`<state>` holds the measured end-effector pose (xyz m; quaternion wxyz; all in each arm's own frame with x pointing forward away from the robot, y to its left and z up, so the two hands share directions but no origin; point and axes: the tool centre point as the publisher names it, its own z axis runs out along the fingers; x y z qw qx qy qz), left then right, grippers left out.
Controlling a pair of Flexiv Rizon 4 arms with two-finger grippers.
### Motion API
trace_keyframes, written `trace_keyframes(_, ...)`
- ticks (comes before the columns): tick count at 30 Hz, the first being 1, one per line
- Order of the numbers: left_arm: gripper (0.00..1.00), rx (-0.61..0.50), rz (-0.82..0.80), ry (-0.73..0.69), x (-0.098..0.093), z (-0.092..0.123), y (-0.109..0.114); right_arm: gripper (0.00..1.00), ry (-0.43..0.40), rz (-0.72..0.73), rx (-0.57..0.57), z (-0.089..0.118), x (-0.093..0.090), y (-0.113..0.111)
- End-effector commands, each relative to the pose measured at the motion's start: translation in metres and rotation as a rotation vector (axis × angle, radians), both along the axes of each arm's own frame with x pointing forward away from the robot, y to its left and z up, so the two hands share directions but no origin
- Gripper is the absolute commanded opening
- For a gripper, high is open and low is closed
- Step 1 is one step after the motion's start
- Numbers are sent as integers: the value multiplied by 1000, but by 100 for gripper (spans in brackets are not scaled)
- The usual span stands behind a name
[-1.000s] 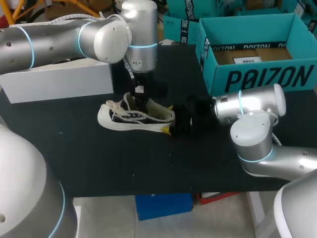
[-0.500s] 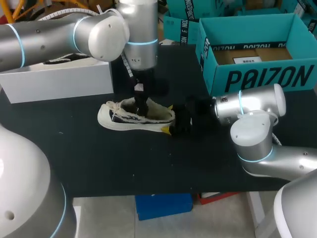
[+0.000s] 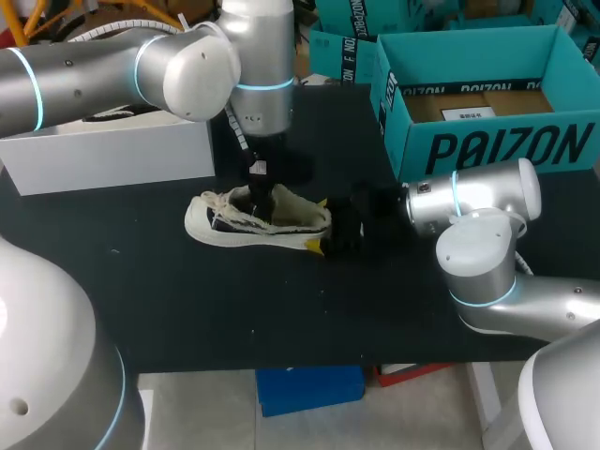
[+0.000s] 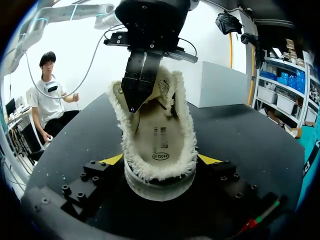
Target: Take the shoe out of the shoebox, open the shoe tongue, remove and reinsert the insole, then place the shoe into the shoebox
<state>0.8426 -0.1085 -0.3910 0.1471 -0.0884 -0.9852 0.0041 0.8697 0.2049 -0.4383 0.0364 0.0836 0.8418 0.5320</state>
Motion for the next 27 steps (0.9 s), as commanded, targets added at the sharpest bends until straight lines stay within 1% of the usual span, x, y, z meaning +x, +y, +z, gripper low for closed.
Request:
trace_keyframes(1,0,-3,6,-11,3,-2,1,0,1,-1,-1,-1,1,0)
trace_keyframes(4,0,-6,9,-23,4,-2,0,0,1,-1,-1,-1,1,0)
trace_keyframes(10,0,27,15,-38,0,-13,-1,0,1,-1,-1,-1,1,0)
trace_keyframes(16,0,18,39,-38,-1,-20,2,0,1,-1,-1,-1,1,0)
trace_keyframes(22,0,13,55,-49,2,-22,2,0,1,-1,-1,-1,1,0)
trace_keyframes(27,0,-11,68,-40,2,-26,1,0,1,-1,-1,-1,1,0)
